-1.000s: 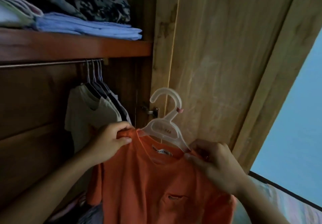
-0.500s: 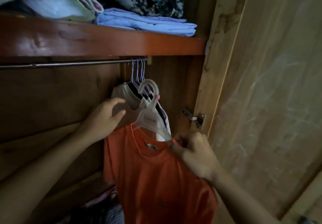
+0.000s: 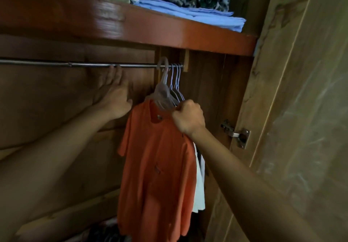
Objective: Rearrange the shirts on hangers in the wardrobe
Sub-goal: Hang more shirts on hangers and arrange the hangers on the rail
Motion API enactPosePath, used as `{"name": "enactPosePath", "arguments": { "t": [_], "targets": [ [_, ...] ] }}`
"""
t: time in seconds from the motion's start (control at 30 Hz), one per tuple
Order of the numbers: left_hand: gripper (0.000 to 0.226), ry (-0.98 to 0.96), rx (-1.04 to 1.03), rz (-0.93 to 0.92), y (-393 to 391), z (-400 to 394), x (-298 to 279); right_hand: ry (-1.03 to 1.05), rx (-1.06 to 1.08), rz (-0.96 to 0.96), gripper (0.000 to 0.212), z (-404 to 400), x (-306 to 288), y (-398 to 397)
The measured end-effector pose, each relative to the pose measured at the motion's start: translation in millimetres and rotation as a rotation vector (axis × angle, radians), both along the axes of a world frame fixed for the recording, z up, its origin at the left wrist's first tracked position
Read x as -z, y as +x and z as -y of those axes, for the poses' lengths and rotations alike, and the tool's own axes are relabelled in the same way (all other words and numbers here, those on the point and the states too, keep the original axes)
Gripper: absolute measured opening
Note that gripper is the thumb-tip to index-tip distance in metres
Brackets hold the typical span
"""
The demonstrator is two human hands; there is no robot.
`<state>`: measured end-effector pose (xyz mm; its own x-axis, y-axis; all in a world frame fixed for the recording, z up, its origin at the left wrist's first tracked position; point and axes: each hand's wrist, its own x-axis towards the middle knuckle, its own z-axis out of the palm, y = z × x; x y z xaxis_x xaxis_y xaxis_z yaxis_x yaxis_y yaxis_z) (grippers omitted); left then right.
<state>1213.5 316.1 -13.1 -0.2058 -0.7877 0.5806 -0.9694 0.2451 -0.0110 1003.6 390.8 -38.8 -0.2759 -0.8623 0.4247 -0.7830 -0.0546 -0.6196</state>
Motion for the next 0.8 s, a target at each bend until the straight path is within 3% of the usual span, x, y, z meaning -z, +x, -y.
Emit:
{"name": "enactPosePath", "arguments": {
  "t": [0.37, 0.7, 0.8],
  "targets": [
    [0.096, -0.057, -0.082, 0.084, 15.1, 26.4, -0.5, 0.011, 0.048, -0.059, 0.034, 66.9, -15.0, 9.8],
    [0.096, -0.148, -0.085, 0.107, 15.9, 36.8, 1.9, 0.065, 0.097, -0.24, 0.025, 83.2, -4.7, 9.4],
    [0.099, -0.118, -0.1, 0.134, 15.6, 33.6, 2.7, 0.098, 0.091, -0.285, 0.039, 81.9, -3.3, 7.5]
  ]
}}
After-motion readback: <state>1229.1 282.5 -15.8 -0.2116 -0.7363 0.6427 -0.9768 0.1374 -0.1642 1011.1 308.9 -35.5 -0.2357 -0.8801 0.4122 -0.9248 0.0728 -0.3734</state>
